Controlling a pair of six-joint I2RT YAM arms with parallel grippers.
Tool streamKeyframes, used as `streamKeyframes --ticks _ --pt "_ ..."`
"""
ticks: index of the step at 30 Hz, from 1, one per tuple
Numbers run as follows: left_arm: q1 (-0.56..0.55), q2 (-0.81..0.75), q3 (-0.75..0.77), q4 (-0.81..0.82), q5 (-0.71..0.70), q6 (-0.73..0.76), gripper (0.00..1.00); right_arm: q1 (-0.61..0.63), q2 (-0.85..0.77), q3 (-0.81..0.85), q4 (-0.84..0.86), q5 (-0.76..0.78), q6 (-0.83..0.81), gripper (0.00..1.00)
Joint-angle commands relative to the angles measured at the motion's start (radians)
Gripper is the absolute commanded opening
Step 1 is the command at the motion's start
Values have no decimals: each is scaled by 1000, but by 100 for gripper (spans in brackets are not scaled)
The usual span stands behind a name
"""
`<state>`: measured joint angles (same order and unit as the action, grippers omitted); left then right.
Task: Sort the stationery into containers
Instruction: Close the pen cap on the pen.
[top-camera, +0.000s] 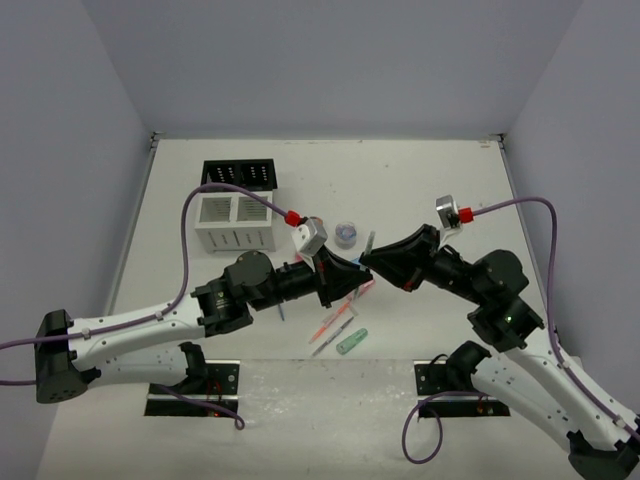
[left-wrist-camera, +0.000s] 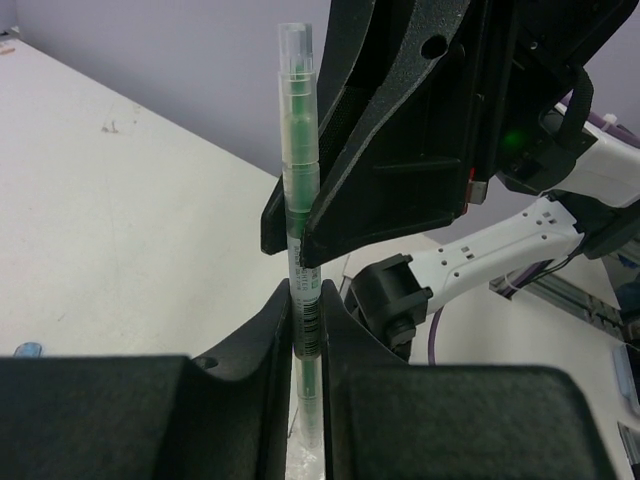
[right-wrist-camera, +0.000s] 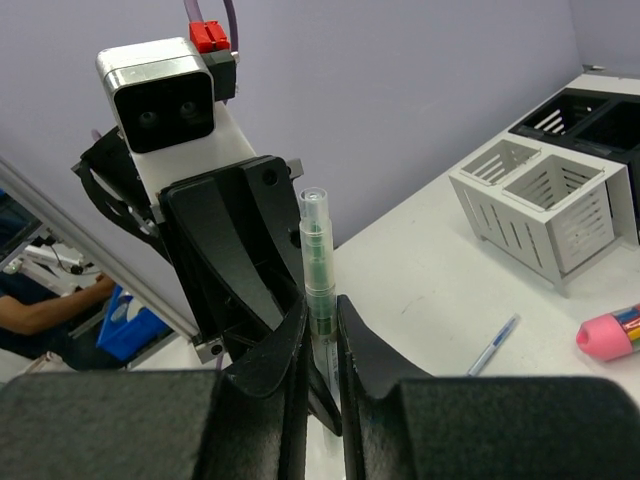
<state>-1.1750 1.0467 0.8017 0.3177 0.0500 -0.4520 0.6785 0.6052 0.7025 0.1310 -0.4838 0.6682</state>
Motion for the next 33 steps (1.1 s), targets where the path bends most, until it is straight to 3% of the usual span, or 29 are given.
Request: streamKeyframes --ticks 1,3,5,7,10,17,33 --pt "4 -26 -3 39 -17 46 0 6 -19 5 31 -22 4 8" --pt "3 -37 -10 37 -24 53 0 6 -28 2 12 -6 -7 38" --pt "3 -46 -16 28 -19 63 0 6 -32 3 -2 14 -27 53" --pt "3 -54 -24 27 -11 72 0 5 -36 12 -24 30 -45 61" --pt "3 -60 -31 29 3 75 0 6 -29 34 -49 33 -56 65" --pt "3 -48 -53 53 62 76 0 6 11 150 -155 100 -97 66" --pt "3 -54 -72 73 85 82 0 6 44 190 -182 75 -98 43"
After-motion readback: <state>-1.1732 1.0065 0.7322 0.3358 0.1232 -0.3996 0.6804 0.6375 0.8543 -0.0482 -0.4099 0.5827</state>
